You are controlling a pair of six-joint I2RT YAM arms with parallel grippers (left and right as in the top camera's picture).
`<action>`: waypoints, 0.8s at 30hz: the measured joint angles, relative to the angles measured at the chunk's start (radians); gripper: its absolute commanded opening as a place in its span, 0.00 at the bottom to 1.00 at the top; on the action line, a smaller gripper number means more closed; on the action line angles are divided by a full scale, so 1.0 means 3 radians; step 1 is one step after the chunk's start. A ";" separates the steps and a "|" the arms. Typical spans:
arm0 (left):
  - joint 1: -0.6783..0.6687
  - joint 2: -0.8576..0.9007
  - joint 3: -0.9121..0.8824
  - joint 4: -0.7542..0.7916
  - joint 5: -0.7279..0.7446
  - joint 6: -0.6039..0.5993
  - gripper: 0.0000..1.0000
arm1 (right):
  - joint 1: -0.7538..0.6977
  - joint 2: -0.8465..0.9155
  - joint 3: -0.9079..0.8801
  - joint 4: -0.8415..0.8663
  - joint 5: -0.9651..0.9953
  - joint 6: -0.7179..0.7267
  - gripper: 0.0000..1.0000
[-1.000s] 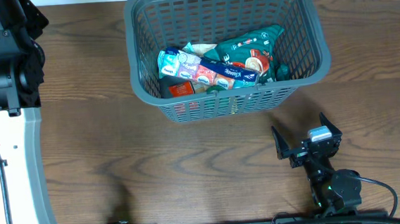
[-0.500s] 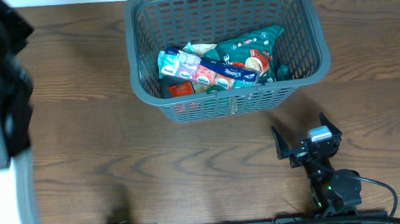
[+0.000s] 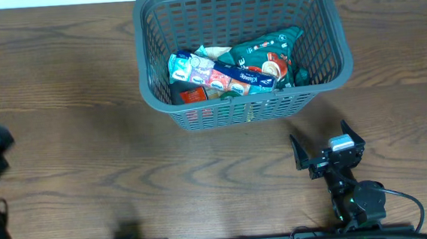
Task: Pack container
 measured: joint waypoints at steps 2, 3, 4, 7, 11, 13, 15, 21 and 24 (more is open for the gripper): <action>0.0000 -0.0201 -0.0258 -0.0008 0.0075 0.0000 0.99 | 0.0000 0.0000 0.0000 0.0000 0.0000 0.0000 0.99; 0.0000 -0.0275 -0.0359 -0.0004 0.0112 0.0000 0.99 | 0.0000 0.0000 0.0000 -0.0001 0.0000 0.0000 0.99; 0.0000 -0.0357 -0.0473 -0.0005 0.0154 0.0000 0.98 | 0.0000 0.0000 0.0000 0.0000 0.0000 0.0000 0.99; 0.0000 -0.0617 -0.0849 -0.0004 0.0261 -0.0001 0.99 | 0.0000 0.0000 0.0000 -0.0001 0.0000 0.0000 0.99; 0.0000 -0.0910 -0.1328 -0.0003 0.0346 -0.0010 0.99 | 0.0000 0.0000 0.0000 0.0000 0.0000 0.0000 0.99; 0.0000 -0.1035 -0.1574 -0.0004 0.0376 -0.0011 0.99 | 0.0000 0.0000 0.0000 -0.0001 0.0000 0.0000 0.99; 0.0000 -0.1169 -0.1850 -0.0015 0.0393 -0.0011 0.99 | 0.0000 0.0000 0.0000 -0.0003 0.0000 0.0000 0.99; 0.0000 -0.1555 -0.2452 0.0107 0.0422 -0.0011 0.99 | 0.0000 0.0000 0.0000 -0.0001 0.0000 0.0000 0.99; 0.0000 -0.1742 -0.2691 0.0277 0.0468 0.0008 0.99 | 0.0000 0.0000 0.0000 -0.0001 0.0000 0.0000 0.99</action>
